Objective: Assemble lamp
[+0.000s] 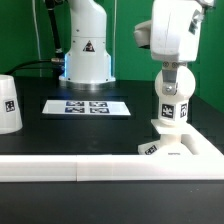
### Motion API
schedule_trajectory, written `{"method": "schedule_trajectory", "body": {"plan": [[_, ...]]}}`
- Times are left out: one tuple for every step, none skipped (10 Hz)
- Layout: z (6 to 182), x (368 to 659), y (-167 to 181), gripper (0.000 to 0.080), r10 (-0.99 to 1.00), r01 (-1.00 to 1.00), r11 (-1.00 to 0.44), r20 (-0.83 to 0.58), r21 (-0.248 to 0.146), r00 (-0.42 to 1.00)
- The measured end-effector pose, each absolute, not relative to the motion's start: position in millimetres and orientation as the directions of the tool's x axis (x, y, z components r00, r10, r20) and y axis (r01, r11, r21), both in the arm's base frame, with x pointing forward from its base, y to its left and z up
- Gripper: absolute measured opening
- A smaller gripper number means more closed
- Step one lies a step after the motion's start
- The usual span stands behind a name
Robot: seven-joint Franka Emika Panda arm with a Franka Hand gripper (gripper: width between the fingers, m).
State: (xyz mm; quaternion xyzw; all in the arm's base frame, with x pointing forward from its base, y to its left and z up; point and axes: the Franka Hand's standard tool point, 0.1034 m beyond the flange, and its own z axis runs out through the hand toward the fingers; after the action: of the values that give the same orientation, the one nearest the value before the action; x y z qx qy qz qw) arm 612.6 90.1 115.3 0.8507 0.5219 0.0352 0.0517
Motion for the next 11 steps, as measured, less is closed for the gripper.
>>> {"method": "schedule_trajectory", "body": {"plan": [[115.2,612.6,88.0,0.0577,0.875,0.867,-0.482,0.009,0.123,0.485],[115.0,612.3,88.7,0.0577,0.788,0.780,-0.614,0.029,0.119,0.616],[114.4,611.9,89.1,0.0577,0.704,0.697,-0.708,0.043,0.114,0.709],[114.2,611.9,89.2,0.0577,0.643,0.635,-0.765,0.053,0.110,0.764],[114.1,612.2,89.0,0.0577,0.558,0.551,-0.828,0.066,0.102,0.827],[114.2,612.5,89.1,0.0578,0.468,0.461,-0.883,0.077,0.093,0.880],[114.5,612.6,89.4,0.0578,0.395,0.388,-0.918,0.083,0.084,0.915],[114.6,612.7,89.6,0.0579,0.347,0.340,-0.937,0.088,0.079,0.934],[114.6,612.8,89.6,0.0579,0.271,0.265,-0.962,0.095,0.072,0.958],[114.7,612.9,89.7,0.0579,0.216,0.211,-0.975,0.099,0.066,0.971],[114.8,612.9,89.7,0.0579,0.153,0.148,-0.987,0.103,0.059,0.983]]}}
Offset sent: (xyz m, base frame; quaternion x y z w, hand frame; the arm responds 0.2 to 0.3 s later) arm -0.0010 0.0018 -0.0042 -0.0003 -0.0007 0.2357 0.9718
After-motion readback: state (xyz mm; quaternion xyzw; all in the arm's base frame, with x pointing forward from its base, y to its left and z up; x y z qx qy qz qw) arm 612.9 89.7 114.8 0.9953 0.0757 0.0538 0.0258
